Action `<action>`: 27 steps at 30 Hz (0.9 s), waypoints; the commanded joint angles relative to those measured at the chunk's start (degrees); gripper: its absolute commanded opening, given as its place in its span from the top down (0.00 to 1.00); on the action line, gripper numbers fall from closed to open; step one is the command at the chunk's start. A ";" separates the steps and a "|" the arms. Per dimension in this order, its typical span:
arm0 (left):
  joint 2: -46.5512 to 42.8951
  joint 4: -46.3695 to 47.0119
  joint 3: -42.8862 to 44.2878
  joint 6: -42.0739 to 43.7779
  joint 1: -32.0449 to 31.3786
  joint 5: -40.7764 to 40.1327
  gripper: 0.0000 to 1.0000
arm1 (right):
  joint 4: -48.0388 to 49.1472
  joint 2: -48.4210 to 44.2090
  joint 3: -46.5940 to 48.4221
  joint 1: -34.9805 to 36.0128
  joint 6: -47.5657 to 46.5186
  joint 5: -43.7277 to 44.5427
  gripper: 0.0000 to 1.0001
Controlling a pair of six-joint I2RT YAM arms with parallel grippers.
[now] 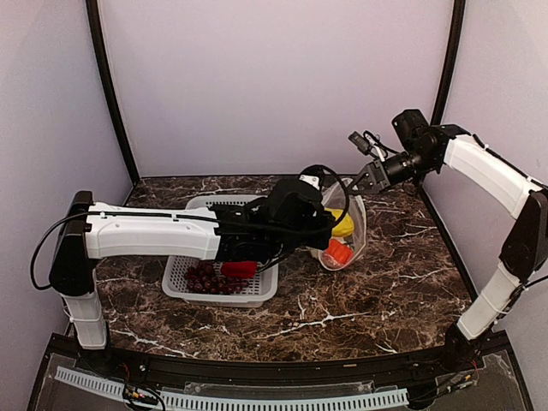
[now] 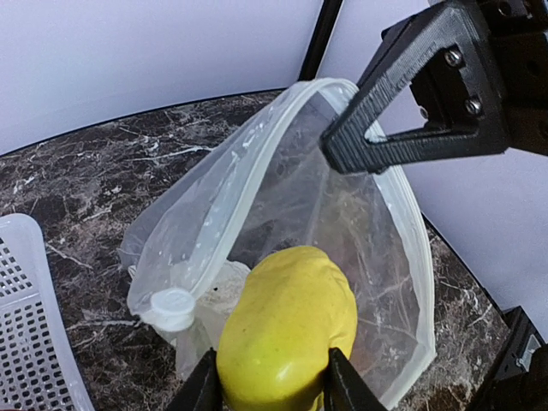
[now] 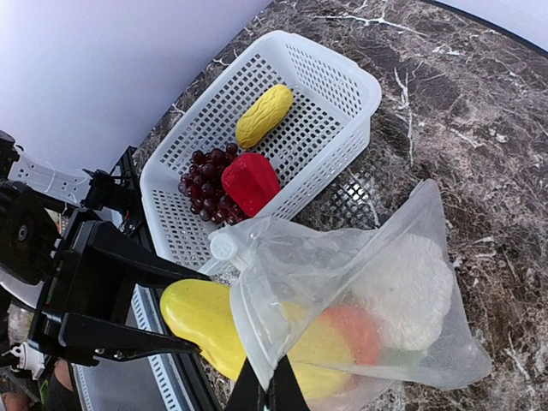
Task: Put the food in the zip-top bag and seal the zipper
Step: Place the fake fruit in the zipper food storage bag.
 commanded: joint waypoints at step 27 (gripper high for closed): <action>10.51 9.18 11.59 6.30 1.65 5.15 0.27 | 1.92 -2.97 -0.47 -2.52 2.23 -9.35 1.00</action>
